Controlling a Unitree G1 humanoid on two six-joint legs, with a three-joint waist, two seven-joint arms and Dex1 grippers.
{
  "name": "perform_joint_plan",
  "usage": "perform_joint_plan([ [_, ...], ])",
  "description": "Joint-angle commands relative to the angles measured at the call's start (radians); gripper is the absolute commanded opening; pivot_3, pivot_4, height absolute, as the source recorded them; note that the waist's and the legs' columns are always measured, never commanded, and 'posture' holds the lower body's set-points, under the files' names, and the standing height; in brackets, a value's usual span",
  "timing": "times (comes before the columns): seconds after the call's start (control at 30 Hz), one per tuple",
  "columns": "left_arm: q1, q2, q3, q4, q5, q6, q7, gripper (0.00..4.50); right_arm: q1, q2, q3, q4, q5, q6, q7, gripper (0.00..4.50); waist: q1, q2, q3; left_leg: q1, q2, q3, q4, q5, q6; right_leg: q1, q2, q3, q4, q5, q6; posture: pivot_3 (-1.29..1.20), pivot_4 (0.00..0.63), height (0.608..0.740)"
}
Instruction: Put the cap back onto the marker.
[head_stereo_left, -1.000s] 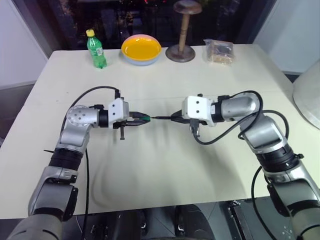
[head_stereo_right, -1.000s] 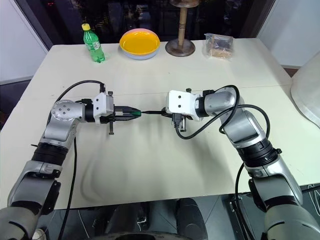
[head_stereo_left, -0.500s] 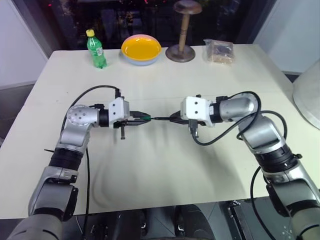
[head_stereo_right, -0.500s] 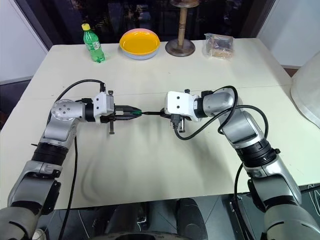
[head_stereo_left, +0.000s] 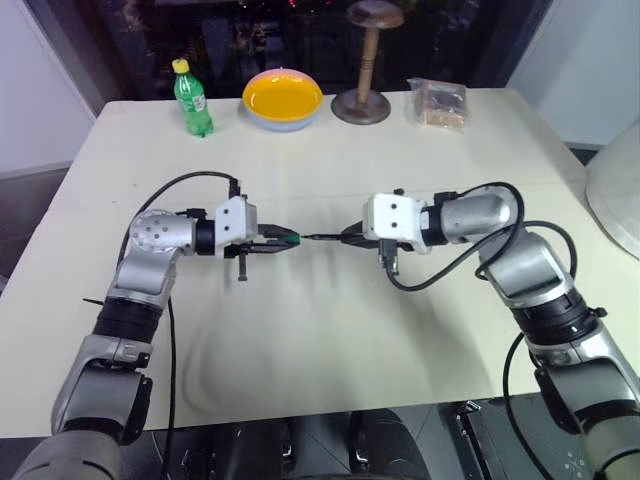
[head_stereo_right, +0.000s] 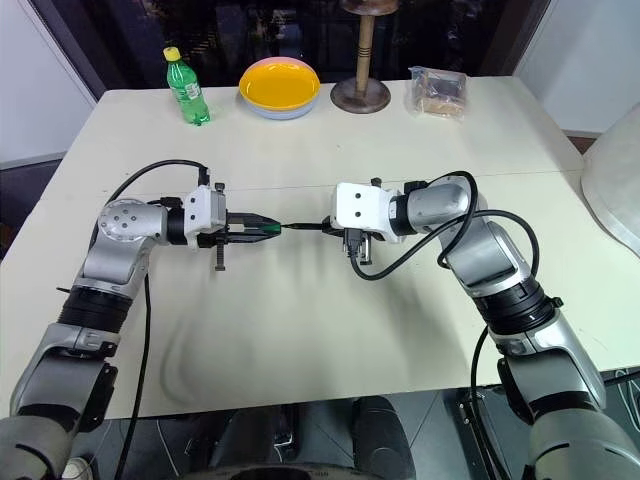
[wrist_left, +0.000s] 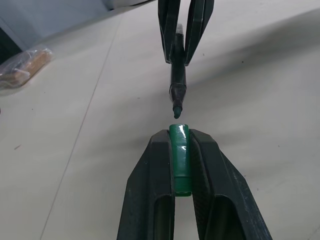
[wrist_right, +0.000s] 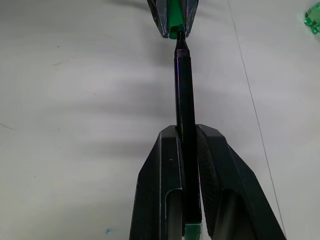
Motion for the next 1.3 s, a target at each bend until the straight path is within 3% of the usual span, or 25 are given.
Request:
perform_joint_plan([
  [0.03,0.002,0.009,0.010,-0.035,-0.016,0.001,0.002,0.00,-0.005,-0.012,-0.010,-0.020,0.001,-0.015,-0.003,0.04,0.000,0.000,0.000,0.000,0.000,0.000,0.000,0.000,0.000,0.000,0.000,0.000,0.000,0.000,0.000,0.00,0.150,0.740],
  [1.3,0.001,0.007,0.006,-0.068,-0.017,0.025,0.001,0.00,0.001,0.001,0.009,-0.026,-0.001,-0.013,-0.001,0.04,0.000,0.000,0.000,0.000,0.000,0.000,0.000,0.000,0.000,0.000,0.000,0.000,0.000,0.000,0.000,0.00,0.150,0.740],
])
